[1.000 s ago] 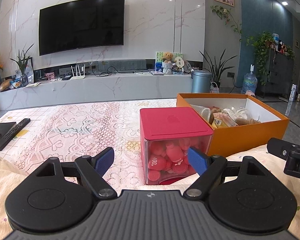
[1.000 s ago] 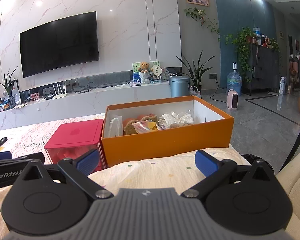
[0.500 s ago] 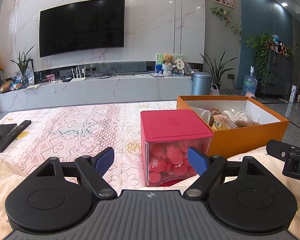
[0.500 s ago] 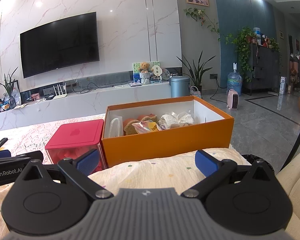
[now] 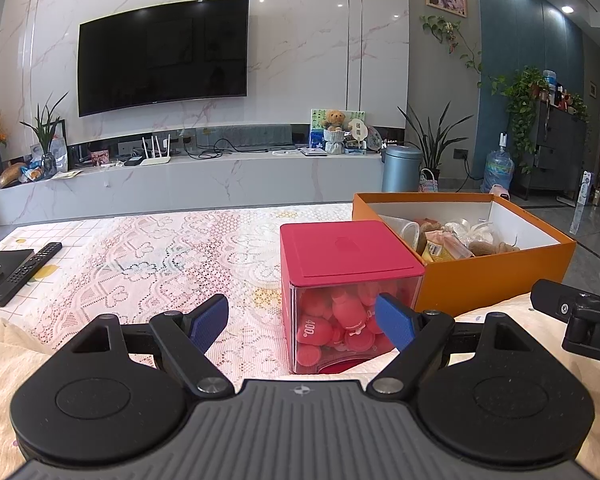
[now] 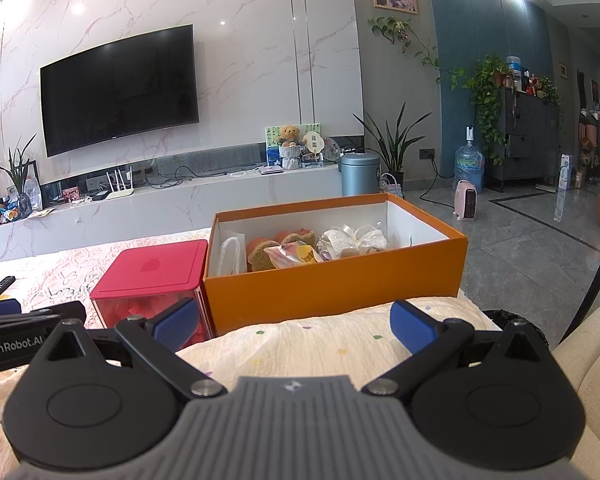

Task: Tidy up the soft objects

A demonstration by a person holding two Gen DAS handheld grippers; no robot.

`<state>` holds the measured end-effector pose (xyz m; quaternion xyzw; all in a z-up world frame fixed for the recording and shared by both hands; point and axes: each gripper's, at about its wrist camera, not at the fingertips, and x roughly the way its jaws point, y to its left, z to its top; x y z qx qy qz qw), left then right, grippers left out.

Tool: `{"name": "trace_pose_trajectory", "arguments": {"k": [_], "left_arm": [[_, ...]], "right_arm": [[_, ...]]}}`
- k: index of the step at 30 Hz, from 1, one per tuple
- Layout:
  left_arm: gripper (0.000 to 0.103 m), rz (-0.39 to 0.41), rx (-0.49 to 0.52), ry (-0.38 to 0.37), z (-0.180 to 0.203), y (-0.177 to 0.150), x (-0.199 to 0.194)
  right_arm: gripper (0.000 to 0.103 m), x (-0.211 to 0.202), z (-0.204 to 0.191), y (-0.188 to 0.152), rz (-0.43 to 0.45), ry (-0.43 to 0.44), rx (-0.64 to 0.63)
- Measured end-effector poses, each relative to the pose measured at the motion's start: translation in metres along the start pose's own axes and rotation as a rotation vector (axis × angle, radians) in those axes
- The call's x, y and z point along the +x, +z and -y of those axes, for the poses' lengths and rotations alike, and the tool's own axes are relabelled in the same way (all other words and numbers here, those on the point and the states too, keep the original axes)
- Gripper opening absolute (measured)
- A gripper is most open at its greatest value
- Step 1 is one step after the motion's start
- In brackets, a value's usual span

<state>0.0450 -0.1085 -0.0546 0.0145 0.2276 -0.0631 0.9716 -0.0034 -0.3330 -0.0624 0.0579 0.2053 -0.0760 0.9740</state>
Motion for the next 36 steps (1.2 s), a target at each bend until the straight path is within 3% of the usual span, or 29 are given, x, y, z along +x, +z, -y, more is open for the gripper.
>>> {"name": "trace_pose_trajectory", "arguments": {"k": [36], "left_arm": [[0.097,0.006,-0.006,0.0,-0.0009,0.0036,-0.0042]], "right_arm": [[0.1,0.0004,0.0003,-0.0009,0.0,0.0,0.0]]}}
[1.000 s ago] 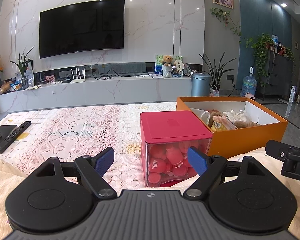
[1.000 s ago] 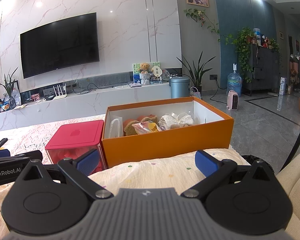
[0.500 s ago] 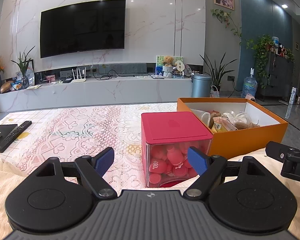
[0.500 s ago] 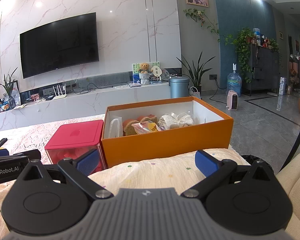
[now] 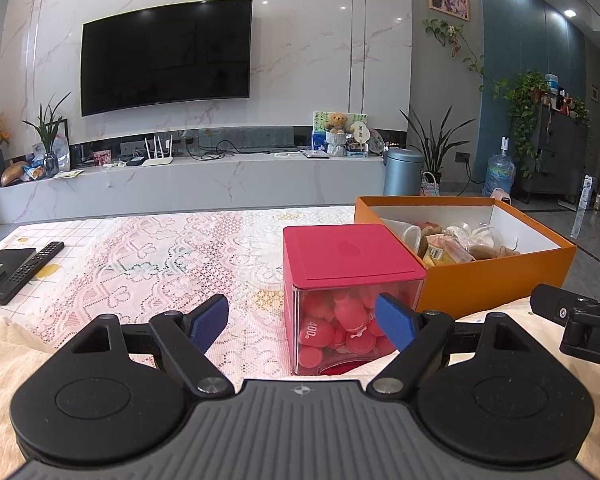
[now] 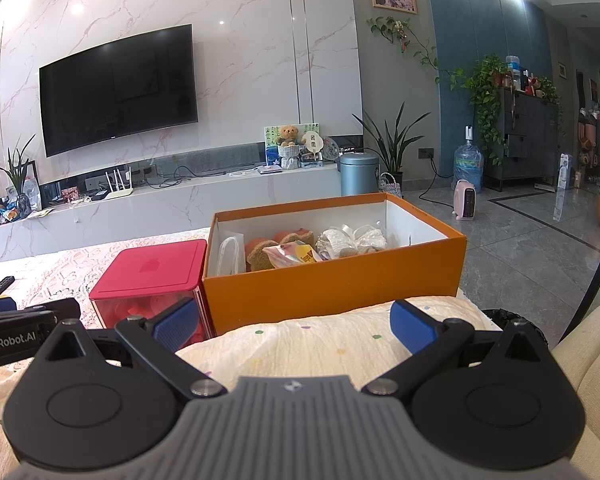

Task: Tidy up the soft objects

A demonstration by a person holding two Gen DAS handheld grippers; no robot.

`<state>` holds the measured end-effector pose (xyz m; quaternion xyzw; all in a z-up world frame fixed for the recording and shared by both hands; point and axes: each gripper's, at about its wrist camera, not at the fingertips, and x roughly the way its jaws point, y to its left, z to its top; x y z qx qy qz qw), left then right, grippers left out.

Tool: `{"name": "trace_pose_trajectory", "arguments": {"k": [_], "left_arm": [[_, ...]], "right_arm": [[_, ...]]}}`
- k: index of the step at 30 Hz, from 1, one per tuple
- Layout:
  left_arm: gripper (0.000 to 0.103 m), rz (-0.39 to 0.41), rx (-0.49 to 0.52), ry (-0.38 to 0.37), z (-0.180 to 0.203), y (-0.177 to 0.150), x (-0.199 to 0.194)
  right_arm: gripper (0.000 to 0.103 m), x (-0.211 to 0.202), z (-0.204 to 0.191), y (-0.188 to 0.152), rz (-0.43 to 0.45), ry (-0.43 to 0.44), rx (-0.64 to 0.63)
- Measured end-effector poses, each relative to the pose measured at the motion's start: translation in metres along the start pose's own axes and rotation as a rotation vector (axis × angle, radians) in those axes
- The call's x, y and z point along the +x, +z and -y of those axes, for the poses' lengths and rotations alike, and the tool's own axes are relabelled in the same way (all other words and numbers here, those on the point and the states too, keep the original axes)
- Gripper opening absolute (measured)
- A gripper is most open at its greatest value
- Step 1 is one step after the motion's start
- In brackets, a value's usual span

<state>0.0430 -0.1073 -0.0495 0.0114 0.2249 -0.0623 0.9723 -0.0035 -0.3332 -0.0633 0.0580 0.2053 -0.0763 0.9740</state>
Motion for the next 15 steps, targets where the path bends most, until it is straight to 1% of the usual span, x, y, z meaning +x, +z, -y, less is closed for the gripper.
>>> {"name": "trace_pose_trajectory", "arguments": {"k": [15], "left_arm": [[0.097,0.012,0.001,-0.008,0.0019,-0.0005,-0.0019]], "right_arm": [[0.1,0.0001,0.0,0.0,0.0,0.0,0.001]]}}
